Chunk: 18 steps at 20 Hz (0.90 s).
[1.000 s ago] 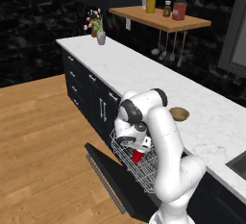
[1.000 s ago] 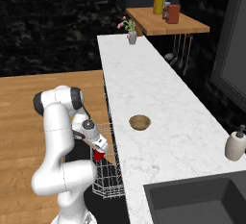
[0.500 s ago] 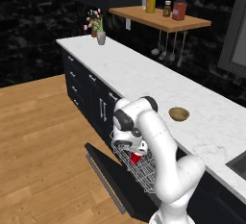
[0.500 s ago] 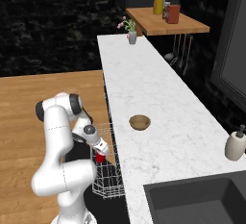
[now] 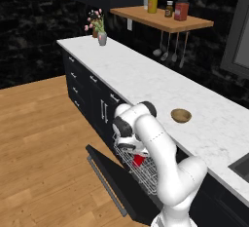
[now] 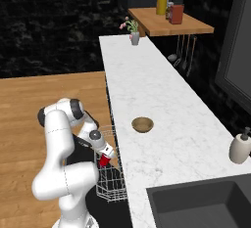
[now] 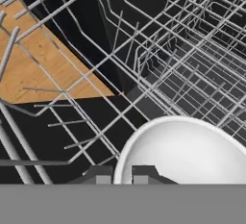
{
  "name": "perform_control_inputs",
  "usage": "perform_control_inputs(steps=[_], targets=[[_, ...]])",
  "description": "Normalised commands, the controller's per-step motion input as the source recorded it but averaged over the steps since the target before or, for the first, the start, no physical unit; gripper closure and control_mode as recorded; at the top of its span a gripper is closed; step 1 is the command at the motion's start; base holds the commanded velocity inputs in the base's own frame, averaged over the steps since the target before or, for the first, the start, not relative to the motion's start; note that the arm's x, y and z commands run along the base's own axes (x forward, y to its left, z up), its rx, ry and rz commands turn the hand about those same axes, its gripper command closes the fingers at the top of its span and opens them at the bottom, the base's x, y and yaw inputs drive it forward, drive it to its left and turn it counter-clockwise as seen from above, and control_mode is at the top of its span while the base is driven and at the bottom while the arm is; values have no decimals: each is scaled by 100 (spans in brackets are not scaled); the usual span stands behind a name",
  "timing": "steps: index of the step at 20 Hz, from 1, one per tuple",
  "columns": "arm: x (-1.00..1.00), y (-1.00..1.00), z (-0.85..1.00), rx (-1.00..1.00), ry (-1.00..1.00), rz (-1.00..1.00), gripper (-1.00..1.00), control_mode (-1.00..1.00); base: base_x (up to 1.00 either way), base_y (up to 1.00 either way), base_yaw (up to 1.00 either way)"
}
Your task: Pick up the cup and bowl from the counter, place them in the dishwasher, and close the dishwasher door.
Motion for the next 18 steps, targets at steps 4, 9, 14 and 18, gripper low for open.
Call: perform_control_inputs(steps=[4, 9, 14, 18], targets=[[-36, 48, -35, 0, -2, 0, -100, -100, 0, 0, 0], [-68, 67, 0, -3, 3, 0, -100, -100, 0, 0, 0], [-65, 57, 28, -6, 2, 0, -100, -100, 0, 0, 0], [-43, 2, 56, -5, 0, 0, -100, -100, 0, 0, 0]])
